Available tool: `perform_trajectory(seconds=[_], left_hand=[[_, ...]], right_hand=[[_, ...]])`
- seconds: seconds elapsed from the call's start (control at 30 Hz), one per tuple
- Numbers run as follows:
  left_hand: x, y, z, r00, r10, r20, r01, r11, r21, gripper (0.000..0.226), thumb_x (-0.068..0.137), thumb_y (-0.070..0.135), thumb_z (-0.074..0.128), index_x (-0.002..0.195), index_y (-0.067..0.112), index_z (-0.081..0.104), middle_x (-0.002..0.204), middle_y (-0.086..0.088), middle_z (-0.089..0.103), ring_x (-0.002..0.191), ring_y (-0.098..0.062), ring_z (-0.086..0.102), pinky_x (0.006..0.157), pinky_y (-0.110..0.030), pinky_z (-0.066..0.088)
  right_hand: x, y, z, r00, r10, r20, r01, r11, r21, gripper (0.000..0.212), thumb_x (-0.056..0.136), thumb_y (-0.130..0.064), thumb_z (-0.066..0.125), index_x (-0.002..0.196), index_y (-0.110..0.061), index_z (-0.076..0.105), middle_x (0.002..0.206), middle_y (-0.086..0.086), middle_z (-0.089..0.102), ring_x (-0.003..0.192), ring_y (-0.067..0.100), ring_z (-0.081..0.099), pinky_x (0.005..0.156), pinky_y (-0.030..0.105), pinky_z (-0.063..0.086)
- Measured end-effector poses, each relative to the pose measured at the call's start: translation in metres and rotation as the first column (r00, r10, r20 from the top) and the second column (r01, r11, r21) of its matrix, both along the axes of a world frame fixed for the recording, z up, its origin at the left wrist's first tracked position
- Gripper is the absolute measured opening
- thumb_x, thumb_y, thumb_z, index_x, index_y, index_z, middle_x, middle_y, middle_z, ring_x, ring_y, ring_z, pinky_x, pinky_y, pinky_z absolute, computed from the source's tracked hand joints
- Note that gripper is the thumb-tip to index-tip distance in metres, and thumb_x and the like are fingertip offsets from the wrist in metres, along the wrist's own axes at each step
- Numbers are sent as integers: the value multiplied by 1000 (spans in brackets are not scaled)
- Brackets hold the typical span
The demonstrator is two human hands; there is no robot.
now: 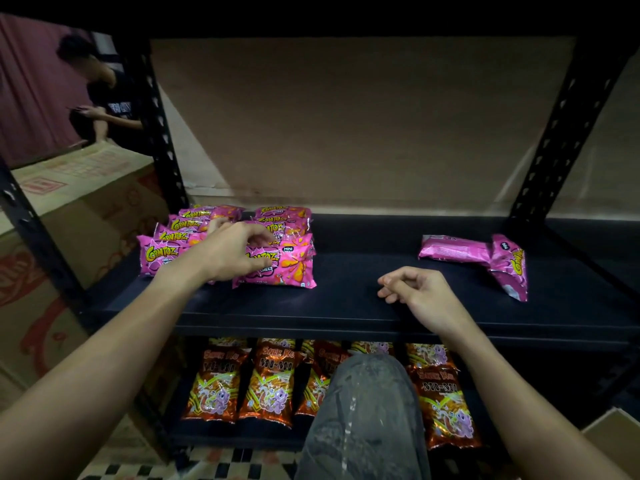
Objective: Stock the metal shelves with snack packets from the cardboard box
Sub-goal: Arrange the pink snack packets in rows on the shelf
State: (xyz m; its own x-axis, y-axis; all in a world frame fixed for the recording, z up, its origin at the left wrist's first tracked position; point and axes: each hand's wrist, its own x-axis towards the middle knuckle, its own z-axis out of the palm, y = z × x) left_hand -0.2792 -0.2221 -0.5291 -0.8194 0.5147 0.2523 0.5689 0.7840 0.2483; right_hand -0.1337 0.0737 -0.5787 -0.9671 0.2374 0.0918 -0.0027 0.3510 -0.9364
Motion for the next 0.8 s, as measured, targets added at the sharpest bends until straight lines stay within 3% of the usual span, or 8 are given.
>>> perform_trajectory(seconds=[0.5,0.8], left_hand=[[7,3,-3,1000,16,-24,-17,999,-32,51,83,29,71,132,28,54,109,20,61,110,-10,56,120,-46,4],[16,7,0,998,0,-68,2,1000,22,46,85,29,69,130,27,57,131,11,61,130,-11,49,120,-41,3]], right_hand=[[-3,-1,0,1000,-7,9,7,999,33,14,97,-12,59,96,-8,73,86,7,76,74,9,66,67,11,48],[-2,-1,0,1000,-8,1,8,999,45,14,97,-11,59,97,-7,73,87,8,76,75,9,66,65,9,47]])
